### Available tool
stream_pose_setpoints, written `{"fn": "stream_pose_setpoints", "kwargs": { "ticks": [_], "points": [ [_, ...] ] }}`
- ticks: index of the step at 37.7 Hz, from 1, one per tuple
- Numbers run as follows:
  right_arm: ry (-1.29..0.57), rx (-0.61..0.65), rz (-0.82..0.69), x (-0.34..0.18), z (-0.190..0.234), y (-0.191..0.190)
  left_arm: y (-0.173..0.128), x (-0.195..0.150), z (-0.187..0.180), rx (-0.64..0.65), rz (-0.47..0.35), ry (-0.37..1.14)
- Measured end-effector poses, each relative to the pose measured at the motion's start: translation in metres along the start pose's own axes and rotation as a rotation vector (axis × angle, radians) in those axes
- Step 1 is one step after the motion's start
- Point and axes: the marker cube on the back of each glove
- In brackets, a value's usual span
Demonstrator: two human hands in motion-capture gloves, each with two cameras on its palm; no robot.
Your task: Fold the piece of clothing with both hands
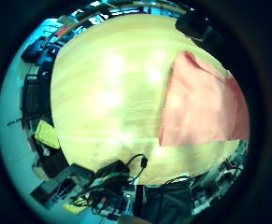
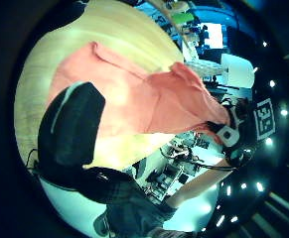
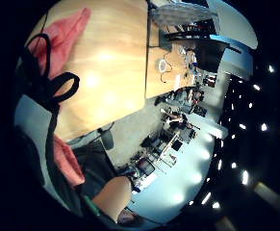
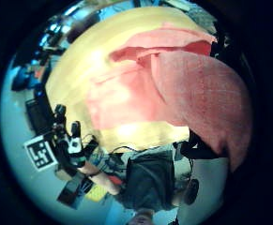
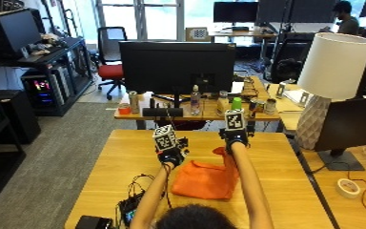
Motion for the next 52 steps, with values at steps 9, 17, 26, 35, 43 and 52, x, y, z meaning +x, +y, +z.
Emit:
{"fn": "stream_pose_setpoints", "kwargs": {
  "ticks": [9,17,26,35,43,52],
  "points": [
    [-0.139,0.096,-0.028,-0.105,0.003,0.0,-0.003,-0.036,-0.047,0.259,-0.122,-0.015],
    [-0.506,-0.275,-0.156,-0.182,0.041,0.072,-0.026,-0.08,-0.022,0.054,-0.232,0.024],
    [-0.662,-0.325,-0.205,-0.192,0.051,0.066,-0.022,-0.106,-0.03,0.069,-0.282,0.004],
    [-0.664,0.017,-0.115,-0.123,0.01,0.049,-0.025,-0.093,-0.024,0.033,-0.239,0.004],
    [-0.615,0.26,-0.245,-0.069,-0.003,0.007,-0.028,-0.073,-0.026,0.012,-0.189,-0.065],
    [-0.64,0.34,-0.278,-0.033,0.009,-0.008,-0.027,-0.049,-0.036,0.065,-0.139,-0.127]
  ]
}}
